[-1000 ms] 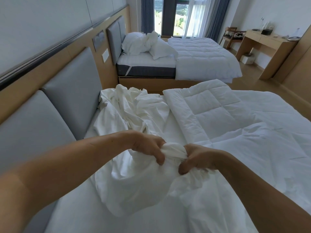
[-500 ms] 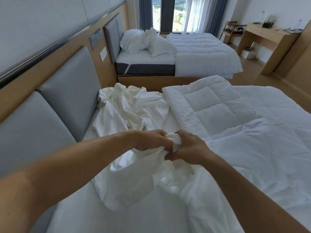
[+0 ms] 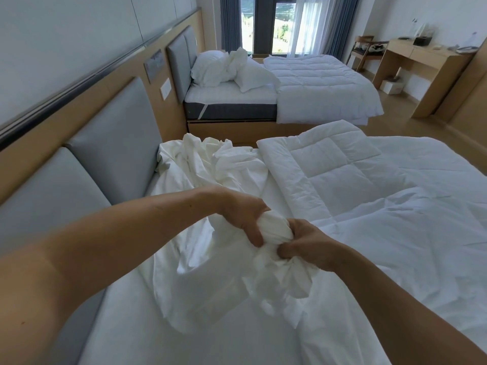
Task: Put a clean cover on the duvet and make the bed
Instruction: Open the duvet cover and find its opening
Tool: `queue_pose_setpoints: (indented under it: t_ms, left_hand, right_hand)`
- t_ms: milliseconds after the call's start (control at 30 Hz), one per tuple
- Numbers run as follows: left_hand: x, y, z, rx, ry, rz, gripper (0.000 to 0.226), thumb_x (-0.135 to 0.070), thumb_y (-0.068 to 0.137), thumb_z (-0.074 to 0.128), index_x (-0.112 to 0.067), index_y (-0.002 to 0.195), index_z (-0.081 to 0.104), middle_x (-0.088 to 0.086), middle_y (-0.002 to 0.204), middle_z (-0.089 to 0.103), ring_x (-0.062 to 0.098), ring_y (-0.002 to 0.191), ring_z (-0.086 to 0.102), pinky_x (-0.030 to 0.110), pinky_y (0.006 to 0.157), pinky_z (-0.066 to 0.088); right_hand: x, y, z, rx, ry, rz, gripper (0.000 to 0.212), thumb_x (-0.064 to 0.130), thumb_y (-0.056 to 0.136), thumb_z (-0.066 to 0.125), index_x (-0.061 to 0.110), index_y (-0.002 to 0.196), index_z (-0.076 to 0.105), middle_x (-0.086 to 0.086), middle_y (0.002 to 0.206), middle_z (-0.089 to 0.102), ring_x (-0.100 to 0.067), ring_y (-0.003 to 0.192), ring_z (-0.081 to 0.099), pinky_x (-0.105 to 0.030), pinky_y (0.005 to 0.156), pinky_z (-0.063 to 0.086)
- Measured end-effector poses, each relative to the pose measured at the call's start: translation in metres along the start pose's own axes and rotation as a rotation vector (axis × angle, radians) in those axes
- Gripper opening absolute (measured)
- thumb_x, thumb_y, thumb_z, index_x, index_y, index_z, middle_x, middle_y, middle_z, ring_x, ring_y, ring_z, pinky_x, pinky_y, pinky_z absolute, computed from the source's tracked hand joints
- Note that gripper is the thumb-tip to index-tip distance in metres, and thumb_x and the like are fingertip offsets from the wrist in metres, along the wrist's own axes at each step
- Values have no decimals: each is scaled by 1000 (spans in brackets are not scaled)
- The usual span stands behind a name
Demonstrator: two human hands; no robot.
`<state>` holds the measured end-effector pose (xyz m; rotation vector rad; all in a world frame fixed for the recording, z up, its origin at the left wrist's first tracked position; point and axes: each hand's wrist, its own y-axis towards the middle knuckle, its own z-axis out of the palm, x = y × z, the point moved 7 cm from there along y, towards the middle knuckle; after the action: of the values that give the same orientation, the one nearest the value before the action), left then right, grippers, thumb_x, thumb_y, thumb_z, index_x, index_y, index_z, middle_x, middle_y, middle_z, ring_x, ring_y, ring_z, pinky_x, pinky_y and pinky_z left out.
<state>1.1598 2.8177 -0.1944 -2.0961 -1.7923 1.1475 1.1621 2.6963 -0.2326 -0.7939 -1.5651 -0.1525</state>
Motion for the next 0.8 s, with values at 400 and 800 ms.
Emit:
queue_pose_setpoints:
  t_ms: [400,800]
  left_hand:
    - [18,2,18,98,-182,-78,18,-7,81,73,-21,91,65,-2,84,70,18,79,69,31,72,60]
    - [21,11,23,123,-295,-116,21,4,81,62,-14,71,65,-4,59,66,14,55,64,24,55,54]
  right_hand:
    - [4,1,0,137,-131,225,41,17,69,83,9,107,70,-11,98,74,-28,89,72,-41,80,59]
    - [9,6,-18,-56,-672,112,35,14,69,72,25,102,64,1,92,68,-19,86,66,-36,78,58]
